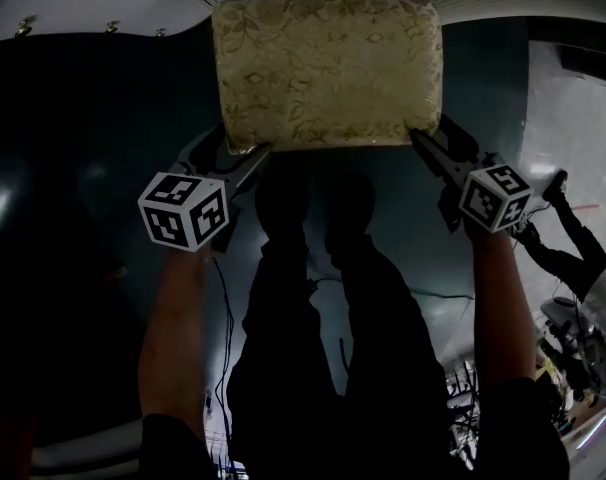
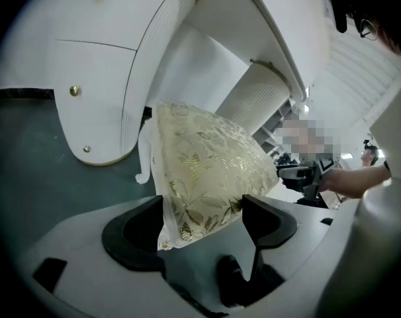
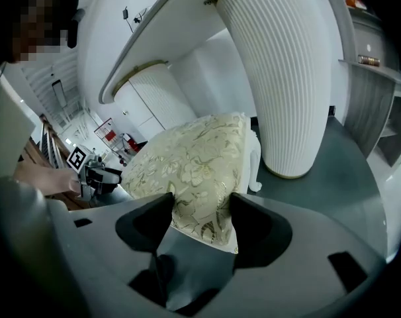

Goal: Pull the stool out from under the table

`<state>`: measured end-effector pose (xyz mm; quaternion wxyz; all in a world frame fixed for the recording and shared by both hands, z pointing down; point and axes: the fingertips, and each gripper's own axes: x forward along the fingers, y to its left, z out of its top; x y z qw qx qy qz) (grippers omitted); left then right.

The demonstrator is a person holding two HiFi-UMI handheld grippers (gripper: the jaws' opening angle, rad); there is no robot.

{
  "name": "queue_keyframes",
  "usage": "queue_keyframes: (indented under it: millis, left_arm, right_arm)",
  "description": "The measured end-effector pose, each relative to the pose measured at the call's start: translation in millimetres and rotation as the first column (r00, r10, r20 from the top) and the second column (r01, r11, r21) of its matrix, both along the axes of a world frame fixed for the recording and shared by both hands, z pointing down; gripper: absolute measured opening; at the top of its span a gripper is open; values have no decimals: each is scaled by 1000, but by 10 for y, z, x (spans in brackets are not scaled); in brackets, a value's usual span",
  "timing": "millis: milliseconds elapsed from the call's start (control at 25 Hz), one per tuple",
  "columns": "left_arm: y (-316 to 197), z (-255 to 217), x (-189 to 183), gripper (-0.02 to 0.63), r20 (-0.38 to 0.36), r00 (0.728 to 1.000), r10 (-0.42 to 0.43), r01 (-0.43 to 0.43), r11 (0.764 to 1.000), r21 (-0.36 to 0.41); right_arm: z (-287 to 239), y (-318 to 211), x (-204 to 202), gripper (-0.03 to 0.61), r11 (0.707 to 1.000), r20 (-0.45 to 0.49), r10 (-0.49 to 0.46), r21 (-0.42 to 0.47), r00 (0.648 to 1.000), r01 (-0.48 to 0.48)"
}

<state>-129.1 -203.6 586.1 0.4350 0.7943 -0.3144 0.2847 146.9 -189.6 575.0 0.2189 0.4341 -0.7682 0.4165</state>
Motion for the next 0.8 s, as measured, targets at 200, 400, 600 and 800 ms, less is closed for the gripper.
queue_keyframes:
  millis: [200, 400, 600, 800]
  left_arm:
    - [-51, 35, -12, 364, -22, 1000, -11, 10, 1000, -27]
    - [-60, 57, -51, 364, -69, 997, -31, 27, 998, -55]
    - [-209, 45, -66, 365, -74, 996, -57, 51, 996, -79]
    - [-303, 148, 3, 391, -145, 986, -83, 54, 979, -196]
  right_arm:
    - [1, -6, -17, 264, 999, -5, 28, -26, 1000, -28]
    - [-11, -8, -19, 264, 997, -23, 44, -61, 999, -45]
    - [24, -81, 5, 280, 992, -54, -77, -99, 996, 72]
    - [133, -88, -13, 311, 980, 142, -36, -187, 989, 63]
